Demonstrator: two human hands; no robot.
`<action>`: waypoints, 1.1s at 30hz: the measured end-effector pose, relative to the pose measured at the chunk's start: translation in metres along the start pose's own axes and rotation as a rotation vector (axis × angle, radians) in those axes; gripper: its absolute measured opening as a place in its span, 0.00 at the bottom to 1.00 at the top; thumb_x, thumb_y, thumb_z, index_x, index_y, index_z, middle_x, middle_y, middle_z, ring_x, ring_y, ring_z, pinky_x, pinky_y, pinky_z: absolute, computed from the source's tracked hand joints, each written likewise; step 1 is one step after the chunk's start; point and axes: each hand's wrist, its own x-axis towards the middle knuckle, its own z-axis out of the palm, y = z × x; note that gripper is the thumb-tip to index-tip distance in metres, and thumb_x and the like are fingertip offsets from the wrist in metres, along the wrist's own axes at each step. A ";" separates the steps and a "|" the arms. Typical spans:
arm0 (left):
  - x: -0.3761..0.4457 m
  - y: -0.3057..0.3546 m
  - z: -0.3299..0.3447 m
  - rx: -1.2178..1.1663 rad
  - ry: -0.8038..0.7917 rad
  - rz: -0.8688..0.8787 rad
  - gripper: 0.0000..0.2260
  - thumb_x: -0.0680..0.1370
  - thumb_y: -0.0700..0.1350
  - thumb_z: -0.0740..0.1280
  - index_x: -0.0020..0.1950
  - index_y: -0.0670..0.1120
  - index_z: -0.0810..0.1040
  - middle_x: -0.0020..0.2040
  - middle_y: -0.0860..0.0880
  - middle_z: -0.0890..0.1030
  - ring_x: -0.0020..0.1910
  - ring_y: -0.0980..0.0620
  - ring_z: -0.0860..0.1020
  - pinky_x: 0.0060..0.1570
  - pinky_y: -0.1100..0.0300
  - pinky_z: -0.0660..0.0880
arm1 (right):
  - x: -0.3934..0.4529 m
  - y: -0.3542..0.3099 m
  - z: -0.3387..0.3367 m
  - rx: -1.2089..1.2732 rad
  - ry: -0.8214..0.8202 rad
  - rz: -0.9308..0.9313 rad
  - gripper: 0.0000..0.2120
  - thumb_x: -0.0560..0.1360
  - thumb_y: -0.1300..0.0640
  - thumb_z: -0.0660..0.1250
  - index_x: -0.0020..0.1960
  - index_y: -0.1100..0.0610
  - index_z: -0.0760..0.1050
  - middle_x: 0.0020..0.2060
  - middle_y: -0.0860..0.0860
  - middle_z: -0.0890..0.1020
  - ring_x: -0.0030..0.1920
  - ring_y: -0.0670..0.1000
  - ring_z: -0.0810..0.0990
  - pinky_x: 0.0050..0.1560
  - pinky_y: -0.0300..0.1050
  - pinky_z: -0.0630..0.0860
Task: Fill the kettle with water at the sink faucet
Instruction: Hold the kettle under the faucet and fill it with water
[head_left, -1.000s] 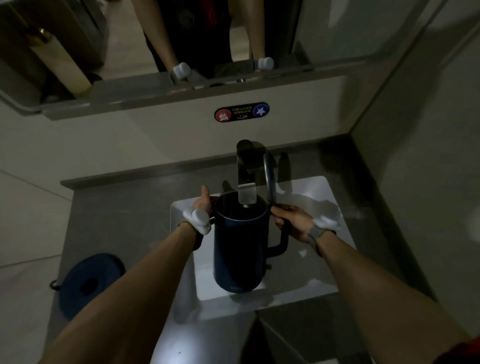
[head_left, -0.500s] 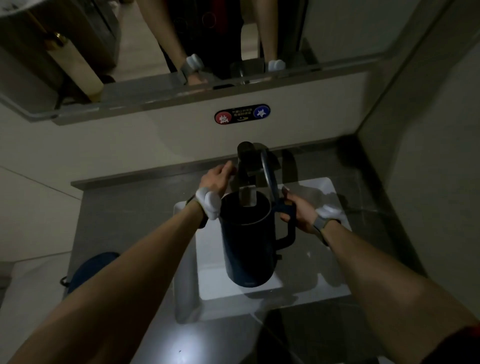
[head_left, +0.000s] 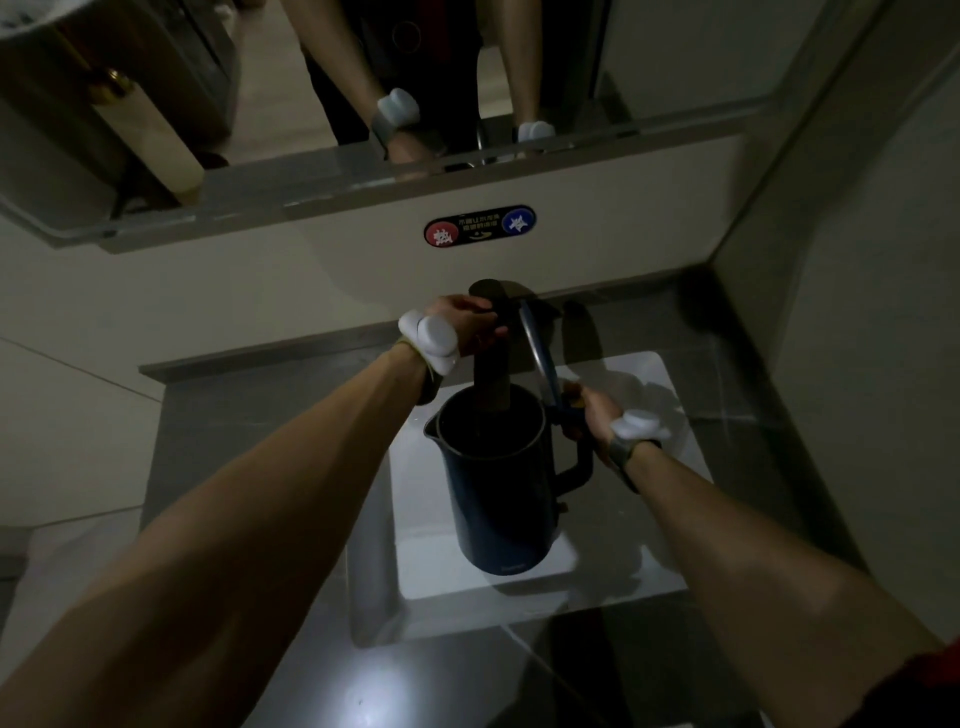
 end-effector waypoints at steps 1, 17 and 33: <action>0.000 0.003 0.001 0.007 0.001 -0.008 0.09 0.76 0.32 0.65 0.39 0.43 0.75 0.40 0.43 0.77 0.38 0.47 0.78 0.36 0.61 0.80 | 0.000 0.000 0.001 0.021 0.021 0.013 0.20 0.79 0.51 0.59 0.61 0.65 0.76 0.47 0.62 0.80 0.46 0.57 0.77 0.48 0.49 0.76; -0.003 -0.002 -0.001 -0.058 -0.014 0.031 0.09 0.76 0.31 0.65 0.38 0.43 0.74 0.39 0.43 0.76 0.23 0.55 0.80 0.30 0.64 0.80 | -0.003 -0.007 0.004 -0.007 0.036 -0.019 0.09 0.80 0.58 0.57 0.46 0.57 0.74 0.33 0.52 0.75 0.32 0.51 0.71 0.30 0.40 0.67; -0.008 0.003 -0.005 -0.180 -0.078 -0.135 0.04 0.79 0.35 0.61 0.46 0.36 0.75 0.31 0.43 0.83 0.31 0.51 0.82 0.37 0.60 0.80 | -0.013 -0.013 0.004 -0.039 0.021 -0.026 0.06 0.79 0.61 0.61 0.43 0.59 0.73 0.33 0.53 0.73 0.31 0.50 0.70 0.25 0.36 0.71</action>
